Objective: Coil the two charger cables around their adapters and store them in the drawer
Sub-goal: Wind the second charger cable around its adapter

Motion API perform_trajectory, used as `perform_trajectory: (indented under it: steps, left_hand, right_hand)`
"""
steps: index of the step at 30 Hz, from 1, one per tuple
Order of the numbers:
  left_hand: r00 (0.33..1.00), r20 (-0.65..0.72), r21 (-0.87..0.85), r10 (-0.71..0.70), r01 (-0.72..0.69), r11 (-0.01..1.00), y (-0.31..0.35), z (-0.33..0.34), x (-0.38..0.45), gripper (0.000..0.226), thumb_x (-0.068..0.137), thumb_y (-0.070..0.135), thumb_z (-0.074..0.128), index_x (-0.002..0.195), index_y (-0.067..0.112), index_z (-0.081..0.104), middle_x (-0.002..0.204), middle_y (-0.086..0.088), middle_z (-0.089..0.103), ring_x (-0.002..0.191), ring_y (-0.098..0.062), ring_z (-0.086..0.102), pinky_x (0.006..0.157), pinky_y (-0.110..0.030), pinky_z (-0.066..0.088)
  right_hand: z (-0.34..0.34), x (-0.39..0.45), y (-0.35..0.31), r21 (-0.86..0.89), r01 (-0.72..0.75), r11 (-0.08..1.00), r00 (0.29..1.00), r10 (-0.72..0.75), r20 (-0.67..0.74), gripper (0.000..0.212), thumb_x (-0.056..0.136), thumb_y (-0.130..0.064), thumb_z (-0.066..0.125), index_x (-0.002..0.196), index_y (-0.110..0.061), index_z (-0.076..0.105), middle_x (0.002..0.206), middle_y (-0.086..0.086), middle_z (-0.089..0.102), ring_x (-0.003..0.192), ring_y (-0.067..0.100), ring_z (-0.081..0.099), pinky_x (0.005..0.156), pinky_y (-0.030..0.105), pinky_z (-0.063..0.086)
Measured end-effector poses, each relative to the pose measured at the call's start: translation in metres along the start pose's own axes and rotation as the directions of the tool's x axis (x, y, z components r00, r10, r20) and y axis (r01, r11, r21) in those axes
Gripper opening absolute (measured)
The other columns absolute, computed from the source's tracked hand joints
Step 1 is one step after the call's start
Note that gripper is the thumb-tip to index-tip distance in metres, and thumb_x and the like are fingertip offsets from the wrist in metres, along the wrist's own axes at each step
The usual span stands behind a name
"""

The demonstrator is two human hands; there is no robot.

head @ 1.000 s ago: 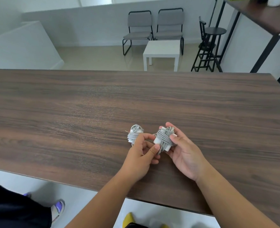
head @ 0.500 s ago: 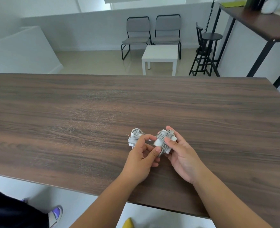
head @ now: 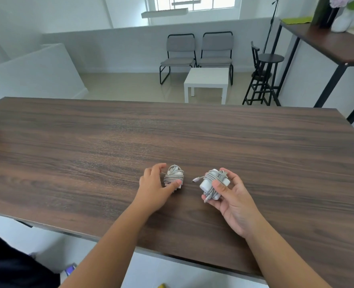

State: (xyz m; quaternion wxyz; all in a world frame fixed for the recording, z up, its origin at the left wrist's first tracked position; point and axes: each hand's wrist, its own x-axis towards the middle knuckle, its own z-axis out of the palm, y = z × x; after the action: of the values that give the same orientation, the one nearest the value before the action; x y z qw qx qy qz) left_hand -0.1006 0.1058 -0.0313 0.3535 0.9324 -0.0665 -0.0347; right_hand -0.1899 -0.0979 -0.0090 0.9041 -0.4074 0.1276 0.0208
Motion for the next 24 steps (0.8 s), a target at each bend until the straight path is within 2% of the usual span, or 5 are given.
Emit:
perform_trajectory:
  steps: [2,4,12,20,24]
  left_hand:
    - [0.999,0.042,0.041,-0.035,0.033,0.999,0.003,0.007,0.005,0.084,0.075,0.061,0.069,0.143,0.026,0.036,0.134,0.001,0.049,0.128,-0.023,0.042,0.111,-0.04,0.03]
    - [0.998,0.049,-0.021,-0.035,0.036,0.999,0.007,0.01,0.007,0.088,0.073,0.059,0.072,0.145,0.026,0.034,0.136,0.001,0.053,0.13,-0.021,0.045,0.11,-0.04,0.035]
    - [0.998,-0.064,-0.136,0.006,-0.015,0.991,0.001,0.005,-0.014,0.067,0.075,0.038,0.079,0.133,0.028,0.048,0.123,0.009,0.058,0.116,-0.009,0.053,0.096,-0.021,0.037]
    - [0.995,-0.102,-0.174,-0.023,0.005,0.985,-0.053,-0.05,-0.031,0.068,0.071,0.04,0.082,0.131,0.036,0.05,0.12,0.009,0.059,0.112,-0.012,0.055,0.1,-0.035,0.046]
    - [0.995,-0.096,-0.153,-0.025,0.01,0.988,-0.093,-0.087,-0.035,0.067,0.068,0.042,0.083,0.126,0.042,0.051,0.119,0.009,0.061,0.109,-0.011,0.057,0.098,-0.035,0.048]
  right_hand:
    - [-0.002,-0.002,0.001,-0.034,0.013,0.999,1.0,-0.013,-0.008,0.055,0.074,-0.005,0.067,0.124,-0.018,0.048,0.11,0.01,0.066,0.089,0.024,0.067,0.079,0.046,0.057]
    - [-0.004,-0.004,0.001,-0.038,0.017,0.999,1.0,-0.017,-0.015,0.057,0.073,-0.005,0.067,0.125,-0.017,0.048,0.106,0.009,0.068,0.089,0.024,0.067,0.08,0.048,0.056]
    - [-0.005,-0.007,0.016,-0.065,0.012,0.998,1.0,-0.012,-0.002,0.059,0.072,-0.004,0.067,0.126,-0.019,0.047,0.1,0.0,0.072,0.088,0.021,0.069,0.077,0.041,0.058]
    - [0.05,-0.005,0.055,-0.135,0.0,0.991,0.998,0.008,0.056,0.059,0.072,-0.002,0.069,0.125,-0.022,0.052,0.107,0.005,0.07,0.1,0.022,0.067,0.08,0.034,0.055]
    - [0.089,0.001,0.087,-0.189,0.012,0.982,0.999,-0.003,0.044,0.052,0.083,0.004,0.065,0.125,-0.022,0.053,0.103,0.003,0.073,0.102,0.022,0.066,0.08,0.033,0.055]
